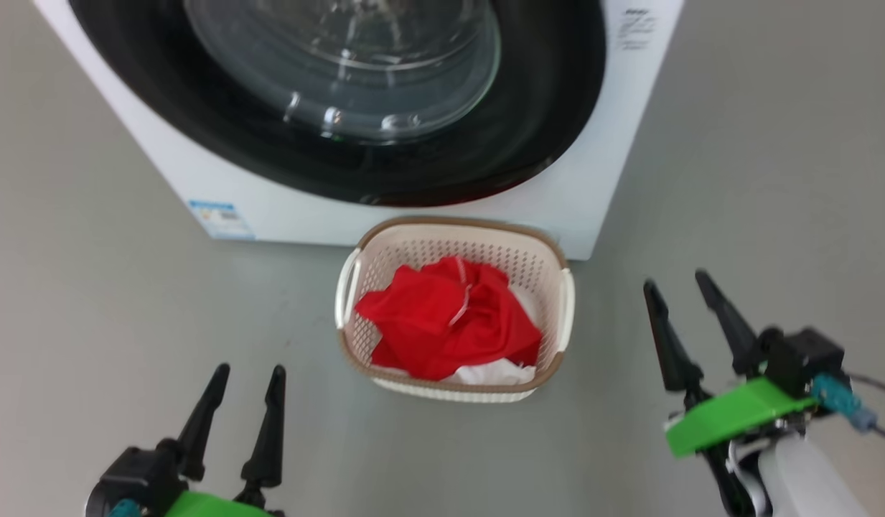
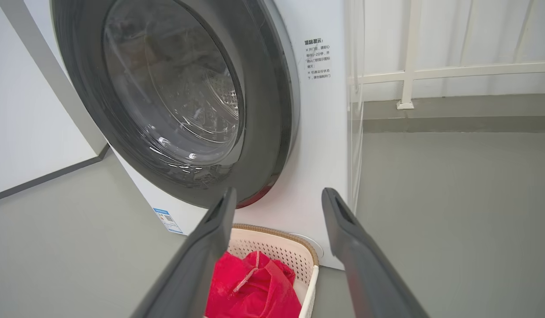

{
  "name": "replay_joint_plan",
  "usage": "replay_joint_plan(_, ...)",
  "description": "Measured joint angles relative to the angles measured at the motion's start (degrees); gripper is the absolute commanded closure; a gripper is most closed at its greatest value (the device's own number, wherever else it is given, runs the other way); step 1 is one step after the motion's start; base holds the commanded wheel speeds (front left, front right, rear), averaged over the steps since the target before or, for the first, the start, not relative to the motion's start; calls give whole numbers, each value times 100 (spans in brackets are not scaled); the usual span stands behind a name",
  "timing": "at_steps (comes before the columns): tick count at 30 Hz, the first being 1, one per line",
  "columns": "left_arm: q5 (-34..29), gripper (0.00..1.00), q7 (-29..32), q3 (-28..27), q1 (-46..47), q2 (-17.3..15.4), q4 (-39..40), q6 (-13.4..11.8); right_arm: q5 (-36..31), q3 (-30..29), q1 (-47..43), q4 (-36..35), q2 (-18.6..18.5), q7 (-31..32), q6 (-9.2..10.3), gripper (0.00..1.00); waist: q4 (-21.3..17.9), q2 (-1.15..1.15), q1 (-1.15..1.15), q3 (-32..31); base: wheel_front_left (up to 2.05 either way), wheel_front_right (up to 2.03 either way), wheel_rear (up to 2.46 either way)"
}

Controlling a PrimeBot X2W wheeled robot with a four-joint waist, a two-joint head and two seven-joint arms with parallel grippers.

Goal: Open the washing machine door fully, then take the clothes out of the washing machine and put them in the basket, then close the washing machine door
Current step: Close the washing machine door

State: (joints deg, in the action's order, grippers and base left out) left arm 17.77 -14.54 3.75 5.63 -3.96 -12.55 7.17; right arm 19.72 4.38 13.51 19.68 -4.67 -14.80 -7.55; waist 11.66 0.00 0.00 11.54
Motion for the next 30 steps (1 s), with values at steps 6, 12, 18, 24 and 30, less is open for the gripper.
replay_joint_plan(6,2,0,0,-65,-300,-115,36,0,22,-57,-656,-167,87,1,0,0,-308,0,0,-334,0,0,0)
replay_joint_plan(12,1,0,0,-226,-604,-191,64,0,52,-238,-1148,-298,122,1,0,0,-545,0,0,-610,0,0,0)
replay_joint_plan(18,3,0,0,-363,-825,-230,105,0,40,-389,-1524,-415,133,1,0,0,-804,0,0,-806,0,0,0)
replay_joint_plan(24,21,0,0,-477,-946,-240,138,0,40,-582,-1858,-493,126,1,0,0,-990,0,0,-940,0,0,0)
replay_joint_plan(30,20,0,0,-561,-1029,-241,179,0,40,-680,-2012,-553,125,1,0,0,-1126,0,0,-996,0,0,0)
